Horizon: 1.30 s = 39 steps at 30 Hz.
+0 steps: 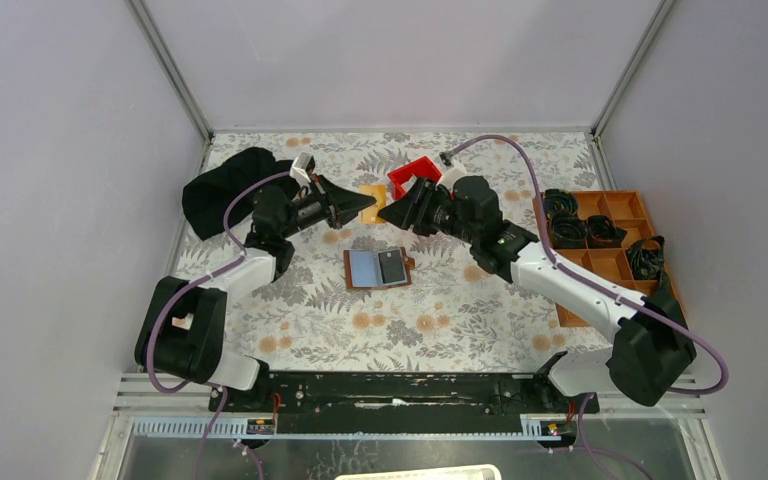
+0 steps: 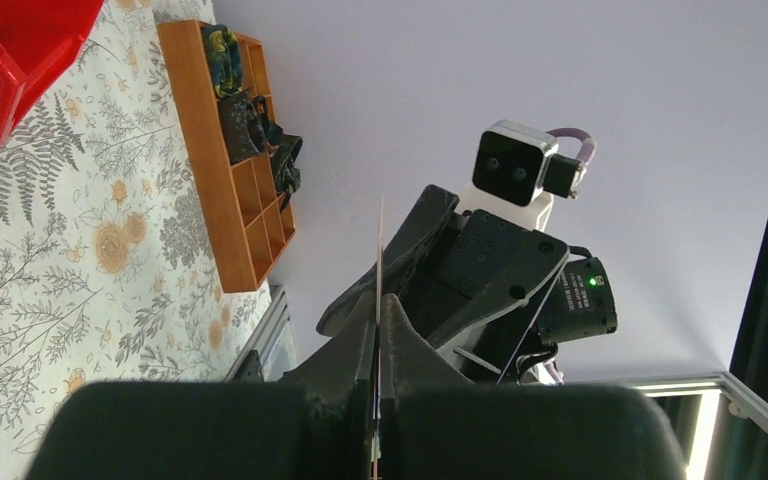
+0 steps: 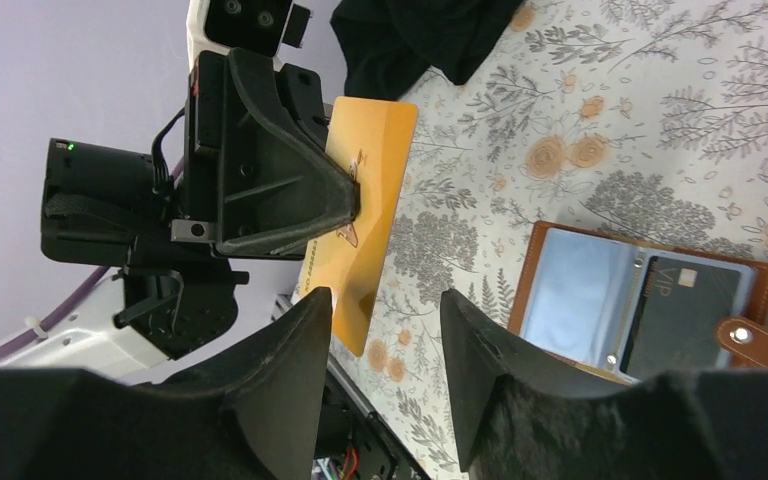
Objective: Put the credit cards into the card holder
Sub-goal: Pick up the credit card from the storage box.
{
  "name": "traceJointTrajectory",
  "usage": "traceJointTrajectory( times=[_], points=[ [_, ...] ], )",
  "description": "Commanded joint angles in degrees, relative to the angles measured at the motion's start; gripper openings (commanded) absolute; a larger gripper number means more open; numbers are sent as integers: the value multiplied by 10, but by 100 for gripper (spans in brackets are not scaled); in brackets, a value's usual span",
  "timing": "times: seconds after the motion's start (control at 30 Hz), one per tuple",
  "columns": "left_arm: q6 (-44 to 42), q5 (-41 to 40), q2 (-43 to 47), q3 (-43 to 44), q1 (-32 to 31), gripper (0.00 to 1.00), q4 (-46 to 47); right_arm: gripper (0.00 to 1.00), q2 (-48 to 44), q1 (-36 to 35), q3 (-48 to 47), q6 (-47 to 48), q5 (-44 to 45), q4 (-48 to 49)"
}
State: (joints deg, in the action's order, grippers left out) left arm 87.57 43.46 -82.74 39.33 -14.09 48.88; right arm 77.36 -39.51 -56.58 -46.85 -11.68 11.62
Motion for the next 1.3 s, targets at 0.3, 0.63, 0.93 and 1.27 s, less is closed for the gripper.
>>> traceJointTrajectory(
  times=[0.3,0.63,0.93,1.27],
  points=[
    [33,-7,-9,-19,5,0,93,40,34,9,-12,-58,-48,95],
    [38,-6,-17,-34,3,0,107,19,59,21,-11,-100,-76,149],
    [-5,-15,-4,-44,3,22,31,0,64,28,-16,-93,-91,137],
    [-164,-110,57,-19,9,55,-265,0,15,31,-23,-1,-57,-16]
  ],
)
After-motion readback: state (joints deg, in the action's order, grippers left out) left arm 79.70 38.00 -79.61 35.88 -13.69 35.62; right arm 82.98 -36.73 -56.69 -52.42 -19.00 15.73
